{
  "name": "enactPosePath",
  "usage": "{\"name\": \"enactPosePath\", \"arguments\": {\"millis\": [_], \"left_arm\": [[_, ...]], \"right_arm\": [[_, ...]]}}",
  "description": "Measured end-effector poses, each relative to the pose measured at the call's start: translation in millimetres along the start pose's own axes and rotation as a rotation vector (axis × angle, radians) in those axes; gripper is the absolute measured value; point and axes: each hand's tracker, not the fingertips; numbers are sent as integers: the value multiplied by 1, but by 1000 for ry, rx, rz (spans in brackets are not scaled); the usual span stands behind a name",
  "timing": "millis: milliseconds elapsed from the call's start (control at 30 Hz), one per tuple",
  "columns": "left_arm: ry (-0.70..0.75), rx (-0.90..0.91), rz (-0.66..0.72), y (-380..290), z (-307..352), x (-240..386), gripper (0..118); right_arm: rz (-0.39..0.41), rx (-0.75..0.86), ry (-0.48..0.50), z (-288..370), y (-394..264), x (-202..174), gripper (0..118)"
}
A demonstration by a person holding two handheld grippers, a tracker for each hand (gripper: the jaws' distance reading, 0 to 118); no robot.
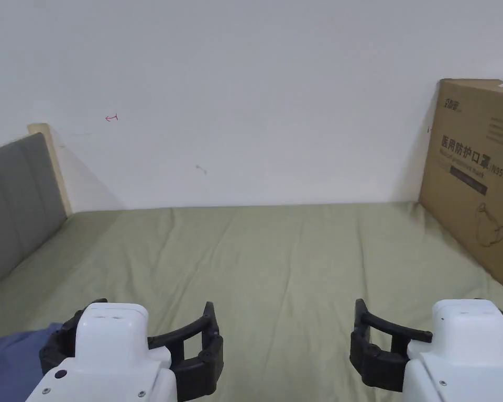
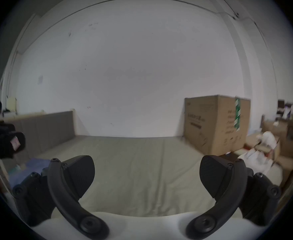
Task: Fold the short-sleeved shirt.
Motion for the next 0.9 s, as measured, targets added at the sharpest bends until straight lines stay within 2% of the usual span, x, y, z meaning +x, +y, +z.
{"name": "enactPosePath", "arguments": {"millis": [67, 100, 167, 200, 233, 300, 333, 400, 467, 500, 533, 567, 667, 767, 800, 833, 867, 900], "left_arm": [[-31, 4, 112, -2, 0, -6, 111], [-53, 9, 211, -4, -1, -12, 111], [-104, 30, 491, -15, -4, -28, 111], [-132, 40, 702, -25, -6, -39, 111], [-149, 56, 891, -37, -7, -46, 111], [-160, 86, 1174, -61, -9, -54, 111], [-137, 69, 1205, -69, -10, -54, 111], [-92, 12, 1204, -78, -13, -52, 111], [-87, -20, 1120, -79, -15, -51, 111], [-64, -39, 1053, -71, -15, -46, 111], [-65, -21, 966, -64, -15, -43, 111], [-54, -6, 867, -53, -15, -39, 111], [-16, 61, 375, -12, -8, -15, 111], [26, 122, -87, 3, 2, 12, 116], [53, 125, -177, 1, 4, 19, 118], [73, 125, -231, -2, 5, 23, 118], [64, 116, -250, -3, 5, 25, 118], [53, 99, -195, -5, 5, 21, 118]], "right_arm": [[235, 70, -76, 1, 2, -17, 118], [404, 113, -103, 2, 0, -28, 118], [692, 188, -88, 5, -13, -49, 118], [837, 203, -101, 6, -23, -59, 118], [943, 198, -95, 6, -32, -69, 118], [1054, 164, -51, 5, -48, -81, 118], [1067, 140, 11, 6, -54, -85, 118], [1064, 94, 71, 6, -62, -91, 118], [1066, 82, 72, 5, -64, -92, 118], [1020, 85, 80, 4, -61, -91, 118], [936, 80, 79, 4, -53, -88, 118], [812, 62, 77, 3, -43, -82, 118], [331, -7, 119, -1, -9, -53, 118], [-134, -50, 149, -6, 1, -13, 118], [-216, -64, 108, -6, -2, -5, 118], [-246, -90, 49, -6, -5, 0, 118], [-228, -102, 11, -6, -9, 3, 118], [-200, -90, -29, -6, -15, 5, 118]]}}
